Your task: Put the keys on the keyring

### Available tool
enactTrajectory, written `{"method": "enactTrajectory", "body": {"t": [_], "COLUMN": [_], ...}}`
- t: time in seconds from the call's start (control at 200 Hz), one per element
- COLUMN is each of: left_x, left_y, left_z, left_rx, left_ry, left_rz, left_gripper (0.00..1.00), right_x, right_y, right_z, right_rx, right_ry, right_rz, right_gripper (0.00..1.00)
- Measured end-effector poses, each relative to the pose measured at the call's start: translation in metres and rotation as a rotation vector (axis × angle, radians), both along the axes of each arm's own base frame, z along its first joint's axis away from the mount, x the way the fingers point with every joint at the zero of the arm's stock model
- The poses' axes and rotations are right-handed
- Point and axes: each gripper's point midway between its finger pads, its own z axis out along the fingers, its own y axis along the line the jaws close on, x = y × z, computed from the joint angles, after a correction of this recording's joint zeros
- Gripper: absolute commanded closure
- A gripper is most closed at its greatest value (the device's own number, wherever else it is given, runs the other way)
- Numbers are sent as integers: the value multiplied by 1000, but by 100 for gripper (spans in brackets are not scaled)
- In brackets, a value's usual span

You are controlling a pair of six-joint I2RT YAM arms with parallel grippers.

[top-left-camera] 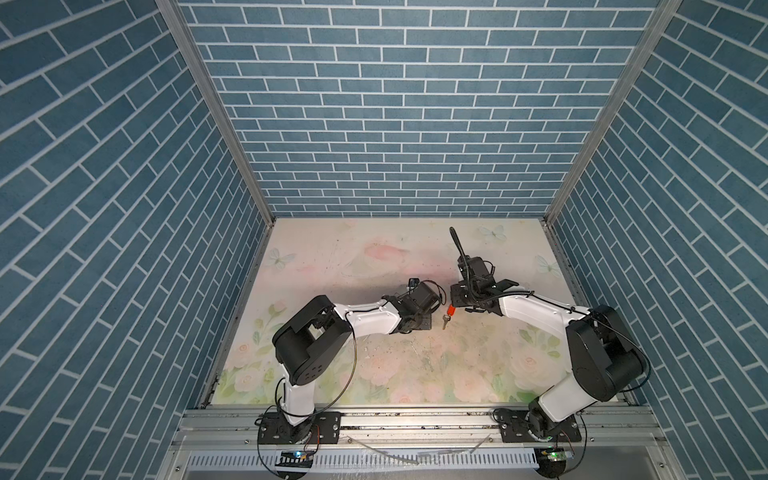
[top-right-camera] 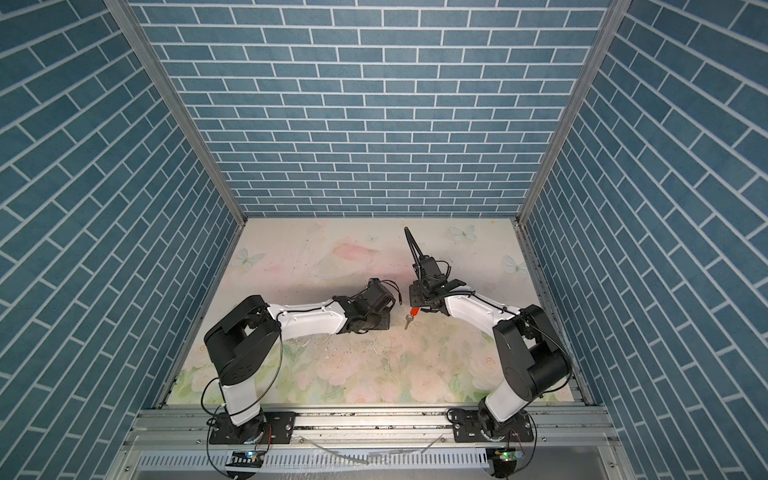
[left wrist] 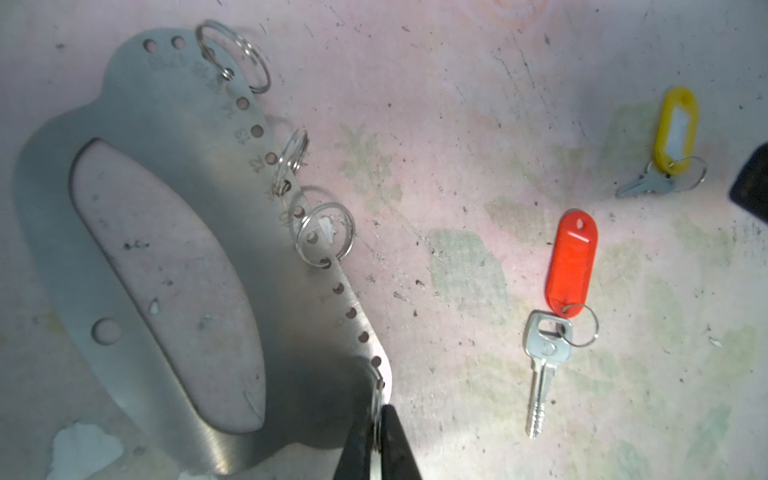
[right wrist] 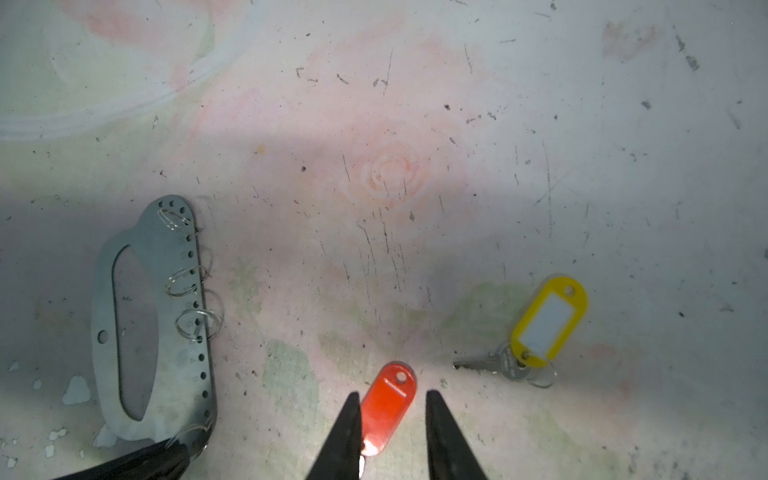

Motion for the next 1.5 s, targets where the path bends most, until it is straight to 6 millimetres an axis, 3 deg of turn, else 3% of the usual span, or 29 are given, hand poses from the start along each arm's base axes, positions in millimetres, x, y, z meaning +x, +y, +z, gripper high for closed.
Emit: {"method": "enactTrajectory", "body": {"t": [0.265, 0.61, 0.83, 1.09, 1.28, 1.5], "left_x": [0, -2, -9, -2, -4, -3], "left_y": [7, 42, 75, 86, 102, 101], "left_z": [0, 20, -2, -7, -9, 0], "left_rx": [56, 142, 186, 190, 201, 182], "left_ry": [-17, -76, -57, -82, -79, -100], "left_rz": [-67, -184, -186, -161, -139, -142], "left_gripper": [93, 93, 93, 93, 81, 68], "right_x": [-1, -1, -2, -2, -2, -2], "right_y": [-1, 0, 1, 1, 1, 1], "right_z": [-1, -1, -3, -3, -4, -6], "right_rx": [-3, -1, 1, 1, 0, -1], "right_ry": [5, 6, 14, 14, 15, 21], "right_rz": [0, 2, 5, 6, 6, 8], "right_gripper": [72, 72, 72, 72, 72, 72]}}
